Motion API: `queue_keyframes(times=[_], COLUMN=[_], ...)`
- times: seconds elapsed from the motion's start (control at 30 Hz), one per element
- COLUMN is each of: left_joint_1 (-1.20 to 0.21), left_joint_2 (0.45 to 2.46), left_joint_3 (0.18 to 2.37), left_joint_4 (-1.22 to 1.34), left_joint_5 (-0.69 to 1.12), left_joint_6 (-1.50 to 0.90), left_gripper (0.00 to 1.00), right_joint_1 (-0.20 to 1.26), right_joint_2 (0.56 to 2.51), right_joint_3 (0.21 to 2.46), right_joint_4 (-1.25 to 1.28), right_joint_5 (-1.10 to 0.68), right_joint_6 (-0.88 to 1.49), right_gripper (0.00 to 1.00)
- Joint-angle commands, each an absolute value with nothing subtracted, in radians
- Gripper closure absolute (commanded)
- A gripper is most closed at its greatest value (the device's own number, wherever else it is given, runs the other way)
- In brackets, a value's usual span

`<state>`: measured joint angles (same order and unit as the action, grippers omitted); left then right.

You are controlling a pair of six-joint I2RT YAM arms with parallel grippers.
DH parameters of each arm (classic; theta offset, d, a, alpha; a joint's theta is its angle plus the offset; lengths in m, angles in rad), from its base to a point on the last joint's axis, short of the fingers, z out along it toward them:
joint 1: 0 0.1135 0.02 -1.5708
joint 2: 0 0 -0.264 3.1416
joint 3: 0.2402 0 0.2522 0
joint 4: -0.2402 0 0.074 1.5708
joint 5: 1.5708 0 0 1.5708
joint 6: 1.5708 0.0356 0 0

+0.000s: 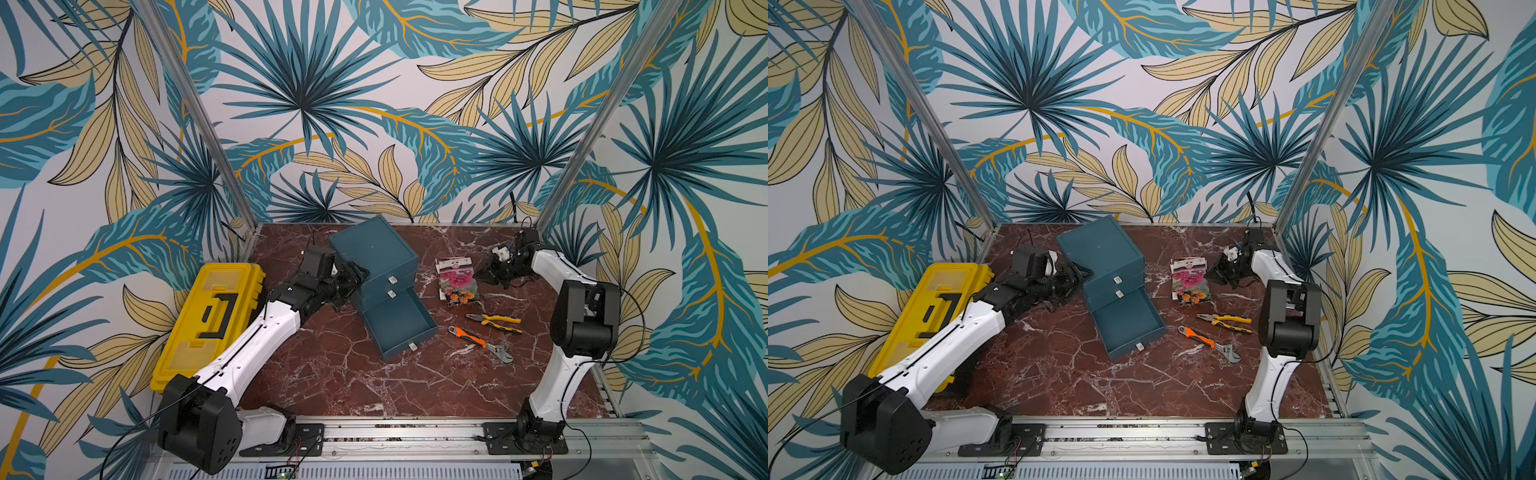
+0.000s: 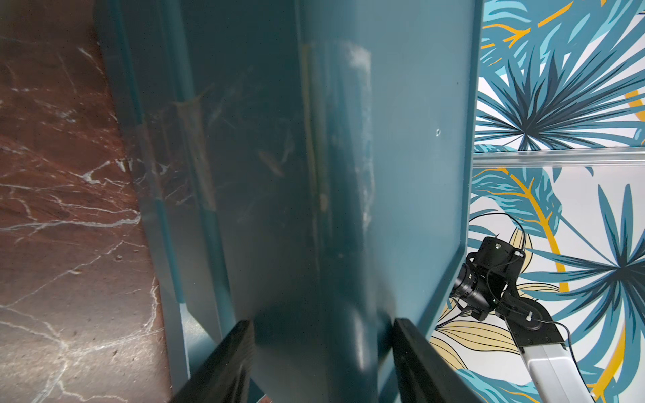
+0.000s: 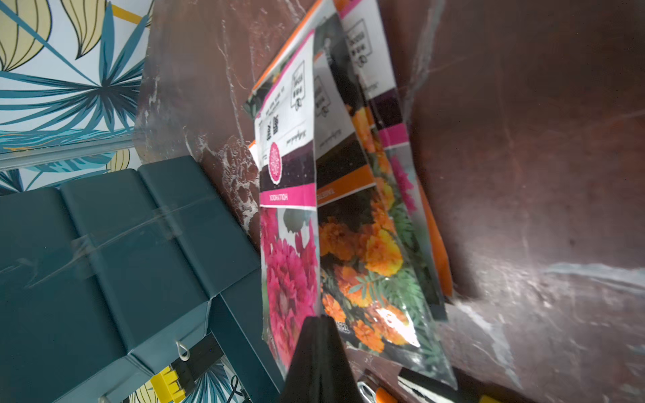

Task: Take the seed bags out of the drawer
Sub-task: Place the seed packet at the center of the board.

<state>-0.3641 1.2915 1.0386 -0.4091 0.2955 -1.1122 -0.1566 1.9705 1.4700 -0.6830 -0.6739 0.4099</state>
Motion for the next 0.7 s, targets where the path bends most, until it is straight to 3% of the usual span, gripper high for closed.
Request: queue_keyframes(times=[0.0,0.13,0.33,0.5,0.67], left_joint_1=[-0.375,-0.374,-0.374,-0.375,-0.374], left_joint_2=[1.323,1.321,1.318,1.32,1.324], left_joint_3=[1.049,1.046,1.045,1.049,1.049], left_joint_4=[-0.509,-0.519,-0.526,-0.526,-0.509], left_joint_5=[0.284,0.282,0.28,0.278,0.285], left_joint_6=[-1.103,-1.101,-1.092,-1.088,-1.088], left_gripper=[0.34,0.34,0.34,0.31,0.31], right_joint_1=[-0.172,-0.178,-0.181,-0.179,-0.154], right_joint_2=[1.988,1.988,1.929,1.811,1.624], right_joint_3=[1.435,1.431,1.399,1.316,1.141], right_joint_4=[-0.699,-0.715,-0.731,-0.73,-0.656], right_joint_5=[-0.656,-0.632,-0.555,-0.531,-0.568], right_joint_6=[0.371,0.358,0.36,0.378,0.459], right_gripper=[0.91,0.72,0.56,0.52,0.57])
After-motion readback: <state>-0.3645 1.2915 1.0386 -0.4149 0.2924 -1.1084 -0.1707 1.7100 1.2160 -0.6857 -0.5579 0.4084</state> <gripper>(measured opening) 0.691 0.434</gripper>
